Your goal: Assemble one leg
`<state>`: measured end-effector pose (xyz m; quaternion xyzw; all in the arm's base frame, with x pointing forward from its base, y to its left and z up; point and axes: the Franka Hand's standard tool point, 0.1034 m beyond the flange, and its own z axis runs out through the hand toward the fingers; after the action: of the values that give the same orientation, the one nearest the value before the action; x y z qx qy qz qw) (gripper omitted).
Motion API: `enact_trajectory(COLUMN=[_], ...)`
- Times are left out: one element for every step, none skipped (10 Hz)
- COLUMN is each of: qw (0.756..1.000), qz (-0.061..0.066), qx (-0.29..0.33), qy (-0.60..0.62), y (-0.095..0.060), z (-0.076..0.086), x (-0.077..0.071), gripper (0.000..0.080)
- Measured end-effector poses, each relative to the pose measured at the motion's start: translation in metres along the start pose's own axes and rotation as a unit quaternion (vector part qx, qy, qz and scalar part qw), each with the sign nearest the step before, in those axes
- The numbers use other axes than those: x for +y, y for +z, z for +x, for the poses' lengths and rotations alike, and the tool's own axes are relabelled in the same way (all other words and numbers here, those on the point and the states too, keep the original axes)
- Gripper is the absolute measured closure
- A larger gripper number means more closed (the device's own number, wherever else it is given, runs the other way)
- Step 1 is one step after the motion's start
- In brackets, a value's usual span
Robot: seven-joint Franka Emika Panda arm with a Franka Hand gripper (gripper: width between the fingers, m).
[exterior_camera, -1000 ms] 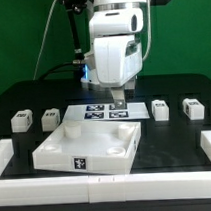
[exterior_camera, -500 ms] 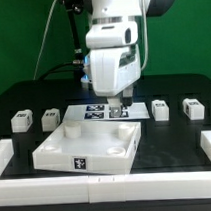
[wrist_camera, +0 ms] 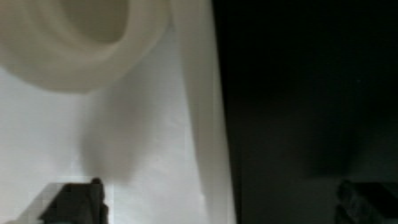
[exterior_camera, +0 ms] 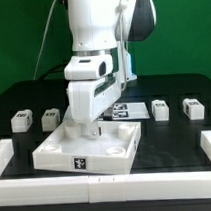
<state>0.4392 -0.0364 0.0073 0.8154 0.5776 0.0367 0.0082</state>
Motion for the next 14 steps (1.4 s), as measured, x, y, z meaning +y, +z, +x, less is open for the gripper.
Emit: enact_trajectory(qw=[1.000,1.000,1.000,1.000,1.000,1.000,1.000,1.000,1.000,1.000,1.000,1.000,1.000,0.999], qz=[-0.002,-0.001,-0.001,-0.001,-0.001,-0.001,-0.001,-0.001,-0.001,-0.001,-0.001,-0.001,0.001,0.013], qx=[0.001,0.000,0.000,0.000,0.000,0.000,0.000,0.000,0.000,0.000,0.000,0.000,0.000,-0.005], qy=[0.000,0.001,0.001,0.001,0.001,0.001,0.003,0.003,0.003,0.003,0.003,0.003,-0.002,-0.034], y=[-0.0009,-0.0006,-0.0005,-0.0005,-0.0005,-0.0004,-0.0003,-0.0003,-0.0003,-0.0003,-0.0003,-0.0003,-0.0003,-0.0002], z=[0.0007,0.0005,0.0005,0.0005,0.0005,0.0008,0.0004,0.0002,0.0002,0.0002,0.0002,0.0002,0.0010,0.0074], x=[0.0023,0.0018,0.0018,0.0018,0.0017,0.0014,0.0013,0.0013,0.0013,0.0013,0.0013,0.0013,0.0014,0.0035], gripper=[0.0150,0.0271,0.0410,0.0545,0.0545,0.0720,0.0744,0.0744,0.0744,0.0744,0.0744,0.0744,0.0744,0.0744])
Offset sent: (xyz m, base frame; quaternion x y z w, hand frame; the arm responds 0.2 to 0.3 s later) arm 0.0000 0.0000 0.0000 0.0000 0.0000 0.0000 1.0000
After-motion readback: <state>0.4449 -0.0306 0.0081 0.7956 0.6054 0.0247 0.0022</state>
